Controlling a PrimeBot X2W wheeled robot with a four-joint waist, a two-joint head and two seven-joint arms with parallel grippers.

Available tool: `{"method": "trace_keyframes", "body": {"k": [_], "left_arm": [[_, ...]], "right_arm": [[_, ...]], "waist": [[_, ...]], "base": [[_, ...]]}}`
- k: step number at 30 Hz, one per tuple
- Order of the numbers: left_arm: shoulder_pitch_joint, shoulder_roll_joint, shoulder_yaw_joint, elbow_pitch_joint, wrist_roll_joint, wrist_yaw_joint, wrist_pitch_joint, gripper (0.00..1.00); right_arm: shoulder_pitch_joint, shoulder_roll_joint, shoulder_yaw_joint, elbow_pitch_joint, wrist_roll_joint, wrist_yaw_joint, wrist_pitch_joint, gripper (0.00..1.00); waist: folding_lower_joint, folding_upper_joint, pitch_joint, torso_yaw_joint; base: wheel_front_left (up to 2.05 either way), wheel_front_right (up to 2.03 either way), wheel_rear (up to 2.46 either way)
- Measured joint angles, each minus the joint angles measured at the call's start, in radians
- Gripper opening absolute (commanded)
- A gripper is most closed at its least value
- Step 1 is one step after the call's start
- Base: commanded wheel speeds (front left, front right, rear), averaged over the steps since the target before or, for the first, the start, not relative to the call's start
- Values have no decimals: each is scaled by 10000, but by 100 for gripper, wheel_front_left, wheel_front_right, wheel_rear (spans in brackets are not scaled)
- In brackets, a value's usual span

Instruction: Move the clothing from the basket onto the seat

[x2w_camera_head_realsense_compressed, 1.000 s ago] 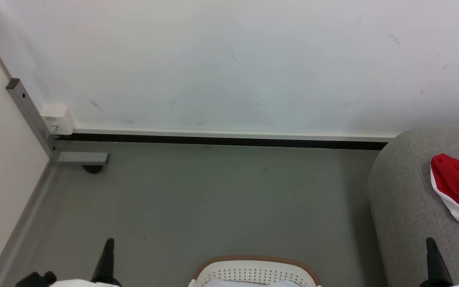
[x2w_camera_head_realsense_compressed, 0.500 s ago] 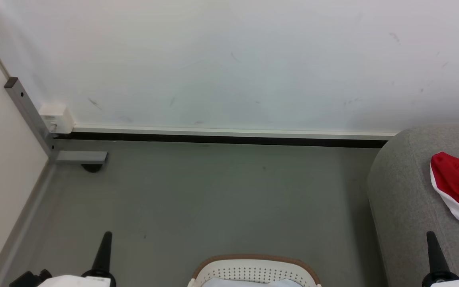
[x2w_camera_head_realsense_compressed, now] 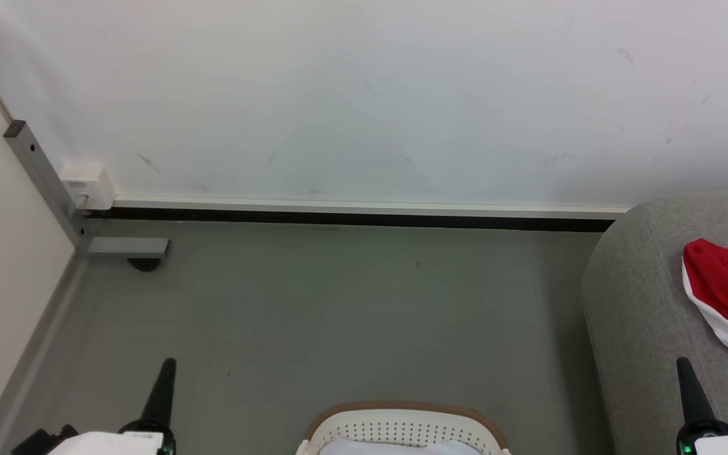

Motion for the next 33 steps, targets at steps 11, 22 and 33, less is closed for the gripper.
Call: {"method": "trace_keyframes", "body": {"k": [11,22,33], "left_arm": [[-99,-36,169,-33,-832,-92,211,0],[-200,-71,290,-63,-1710,-198,445,0],[-268,-96,426,-90,-2441,-268,631,0]], "right_arm": [[-174,-12,-21,-33,915,0,211,0],[-253,-25,-42,-73,1818,0,441,0],[-383,-35,-65,-113,2573,0,623,0]], "waist": [[0,0,44,-16],[0,-1,87,-32],[-1,0,130,-48]], "base": [[0,0,0],[0,0,0],[0,0,0]]}}
